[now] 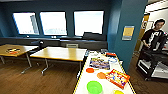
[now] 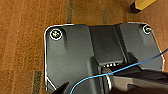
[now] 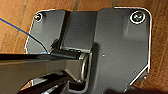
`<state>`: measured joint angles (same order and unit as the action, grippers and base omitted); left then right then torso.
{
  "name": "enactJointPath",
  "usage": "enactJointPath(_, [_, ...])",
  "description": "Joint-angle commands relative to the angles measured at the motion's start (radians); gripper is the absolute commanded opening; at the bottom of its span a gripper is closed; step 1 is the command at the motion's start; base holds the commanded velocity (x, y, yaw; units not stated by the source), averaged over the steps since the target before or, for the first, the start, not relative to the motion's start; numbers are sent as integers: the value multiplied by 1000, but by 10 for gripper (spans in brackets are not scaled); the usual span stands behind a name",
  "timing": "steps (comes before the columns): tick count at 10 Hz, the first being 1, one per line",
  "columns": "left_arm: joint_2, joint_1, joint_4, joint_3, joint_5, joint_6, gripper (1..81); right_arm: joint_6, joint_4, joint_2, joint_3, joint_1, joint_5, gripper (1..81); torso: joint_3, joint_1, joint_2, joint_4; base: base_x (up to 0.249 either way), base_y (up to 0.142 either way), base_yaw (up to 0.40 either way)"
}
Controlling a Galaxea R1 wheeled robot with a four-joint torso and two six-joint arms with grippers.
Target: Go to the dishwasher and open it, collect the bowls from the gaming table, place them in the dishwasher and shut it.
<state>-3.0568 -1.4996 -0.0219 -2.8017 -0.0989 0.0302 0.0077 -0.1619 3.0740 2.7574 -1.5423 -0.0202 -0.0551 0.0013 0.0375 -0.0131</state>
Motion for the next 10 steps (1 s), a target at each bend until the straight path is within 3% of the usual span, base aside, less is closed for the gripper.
enactJointPath(1, [1, 52, 2, -1, 45, 5, 811, -3, -4, 1, -1, 47, 55, 811, 0, 0, 0, 0, 0, 0, -234])
enactJointPath(6, [2, 52, 2, -1, 45, 5, 811, -3, -4, 1, -3, 49, 55, 811, 0, 0, 0, 0, 0, 0, -203])
enactJointPath(10, [1, 52, 4, 1, 45, 4, 811, 2, 1, 1, -3, 50, 58, 811, 0, 0, 0, 0, 0, 0, -29])
